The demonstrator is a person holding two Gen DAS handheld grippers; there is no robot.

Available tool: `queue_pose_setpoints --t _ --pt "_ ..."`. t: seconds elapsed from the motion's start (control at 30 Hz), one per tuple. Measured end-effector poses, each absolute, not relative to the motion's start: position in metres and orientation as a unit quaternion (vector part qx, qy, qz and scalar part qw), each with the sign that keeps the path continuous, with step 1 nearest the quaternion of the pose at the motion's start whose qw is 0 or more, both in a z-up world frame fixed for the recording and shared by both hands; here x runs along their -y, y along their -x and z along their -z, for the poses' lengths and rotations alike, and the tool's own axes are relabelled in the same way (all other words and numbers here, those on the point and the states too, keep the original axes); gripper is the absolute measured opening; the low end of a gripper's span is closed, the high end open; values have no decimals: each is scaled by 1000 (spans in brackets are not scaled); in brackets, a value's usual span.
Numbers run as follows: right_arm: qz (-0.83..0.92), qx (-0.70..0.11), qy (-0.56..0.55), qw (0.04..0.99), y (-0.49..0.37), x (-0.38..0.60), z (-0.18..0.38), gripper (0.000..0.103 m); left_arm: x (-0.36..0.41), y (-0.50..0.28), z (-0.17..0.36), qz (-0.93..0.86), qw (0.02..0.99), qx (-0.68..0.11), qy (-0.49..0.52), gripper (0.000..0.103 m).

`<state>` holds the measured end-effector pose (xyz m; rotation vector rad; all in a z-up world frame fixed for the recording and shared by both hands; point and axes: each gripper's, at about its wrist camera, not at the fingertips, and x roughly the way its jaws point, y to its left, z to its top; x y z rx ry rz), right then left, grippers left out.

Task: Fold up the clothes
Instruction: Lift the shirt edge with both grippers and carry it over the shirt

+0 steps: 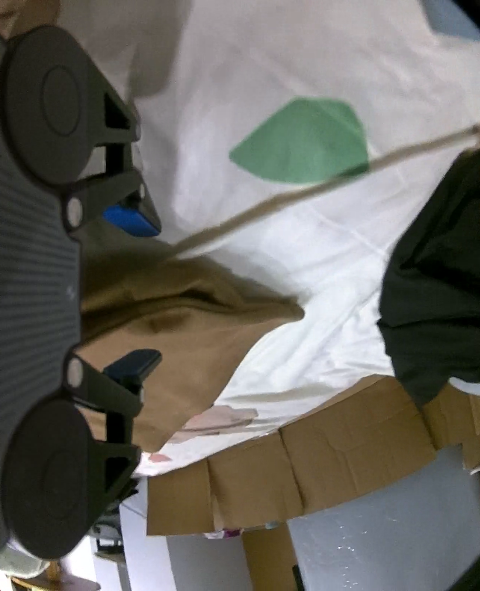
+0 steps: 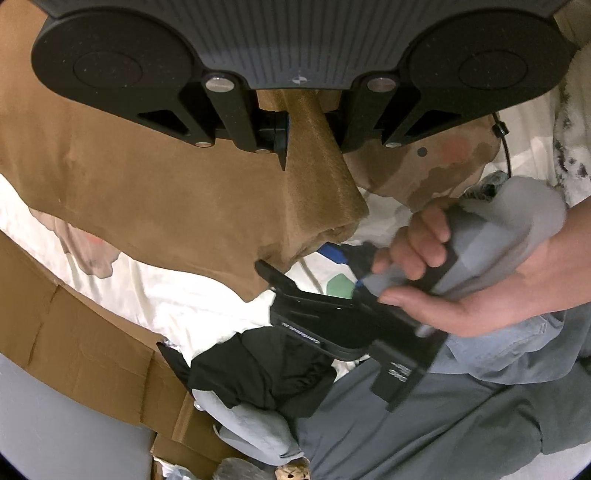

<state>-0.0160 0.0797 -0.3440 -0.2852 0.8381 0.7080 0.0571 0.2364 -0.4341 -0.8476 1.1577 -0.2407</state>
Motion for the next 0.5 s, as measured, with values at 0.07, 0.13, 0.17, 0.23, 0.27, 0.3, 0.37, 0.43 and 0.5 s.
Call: queue_pose_setpoints --t 0.07,0.13,0.17,0.23,0.27,0.3,0.37,0.43,0.5 --pt "-338 -399 137 842 14 -79 343 5 -238 -59 439 108 742 -527 399 66" --pt "-339 -401 138 840 13 -79 342 5 -239 -59 442 107 738 -526 409 50" --pt "-340 -403 138 839 12 -78 341 5 -241 -59 444 106 734 -527 415 23" --pt "-340 -408 138 836 9 -77 340 5 -242 -59 446 102 729 -526 426 11" --pt "-341 -413 136 833 7 -77 340 5 -242 -59 447 101 728 -525 430 10" --pt "-341 -418 134 831 5 -76 341 5 -242 -60 447 100 727 -523 434 10" --pt "-344 -430 130 825 1 -75 341 5 -240 -59 445 100 733 -519 428 10" --pt "-348 -442 125 817 -4 -74 341 4 -240 -58 443 101 734 -515 431 10" --pt "-347 -450 128 813 -7 -72 340 4 -241 -57 442 103 734 -512 434 10"
